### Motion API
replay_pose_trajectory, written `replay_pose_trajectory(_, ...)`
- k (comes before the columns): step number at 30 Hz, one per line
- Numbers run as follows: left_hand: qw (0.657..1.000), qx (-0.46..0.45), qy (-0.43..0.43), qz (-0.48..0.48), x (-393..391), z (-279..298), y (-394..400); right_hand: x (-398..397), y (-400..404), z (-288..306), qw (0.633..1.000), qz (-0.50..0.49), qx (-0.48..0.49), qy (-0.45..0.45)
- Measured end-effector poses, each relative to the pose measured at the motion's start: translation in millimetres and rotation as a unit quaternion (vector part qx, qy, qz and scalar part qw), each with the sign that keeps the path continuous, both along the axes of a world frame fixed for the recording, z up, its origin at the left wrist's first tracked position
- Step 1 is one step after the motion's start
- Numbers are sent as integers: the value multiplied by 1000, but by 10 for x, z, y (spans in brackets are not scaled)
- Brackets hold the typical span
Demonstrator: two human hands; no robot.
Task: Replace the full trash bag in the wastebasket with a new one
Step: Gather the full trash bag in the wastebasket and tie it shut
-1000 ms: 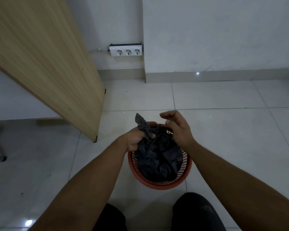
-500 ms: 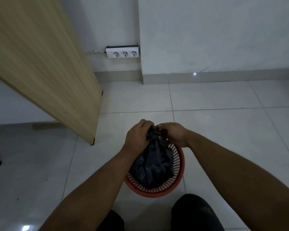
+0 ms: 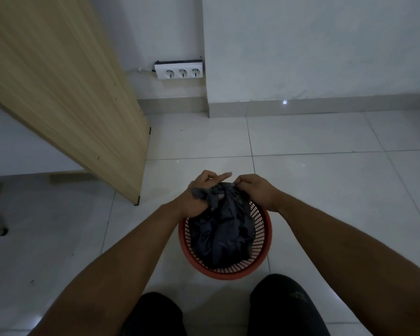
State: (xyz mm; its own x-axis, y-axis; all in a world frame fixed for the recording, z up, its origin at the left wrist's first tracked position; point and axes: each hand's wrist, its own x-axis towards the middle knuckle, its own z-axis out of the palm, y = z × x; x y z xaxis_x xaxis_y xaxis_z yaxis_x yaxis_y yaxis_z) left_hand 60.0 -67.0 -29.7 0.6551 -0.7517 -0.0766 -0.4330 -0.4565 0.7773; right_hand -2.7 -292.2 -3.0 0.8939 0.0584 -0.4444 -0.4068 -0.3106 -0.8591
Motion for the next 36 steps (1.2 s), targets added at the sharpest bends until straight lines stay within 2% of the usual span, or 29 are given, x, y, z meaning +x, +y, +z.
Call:
replay_pose_trajectory(2, 998, 8, -68, -9, -50, -35, 96, -52, 63, 16, 998, 13, -50, -32)
replay_pose_trajectory(4, 992, -45, -116, 1, -93, -45, 167, -96, 135, 37, 994, 41, -86, -47)
replay_pose_trajectory(7, 983, -131, -103, 74, -170, -68, 282, -127, 182, 23, 983, 54, -151, -87)
replay_pose_trajectory(9, 978, -122, -114, 127, -254, -81, 359, -148, 173, 13, 974, 42, -189, -121)
replay_pose_trajectory(12, 977, -106, -118, 141, -367, -49, 432, -183, 141, 0, 965, 9, -206, -164)
replay_pose_trajectory(15, 980, -131, -70, 132, -378, 24, 478, -218, 107, -6, 972, -39, -188, -134)
replay_pose_trajectory(19, 980, -154, 54, 110, -357, -77, 593, -239, 33, 3, 988, -133, -77, -17)
replay_pose_trajectory(20, 978, -163, 80, 103, -360, -110, 631, -238, 9, 17, 987, -136, -85, -6)
replay_pose_trajectory(24, 969, -169, 142, 112, -444, -53, 719, -269, -37, 73, 960, -42, -273, -47)
replay_pose_trajectory(29, 966, -146, 167, 136, -421, -128, 921, -382, -259, 26, 945, -43, -318, -67)
replay_pose_trajectory(32, 967, -90, 167, 168, -400, -240, 1110, -449, -464, -8, 939, -40, -337, -54)
replay_pose_trajectory(36, 940, -65, 218, 253, -439, -164, 968, -397, -448, 31, 938, -56, -337, -68)
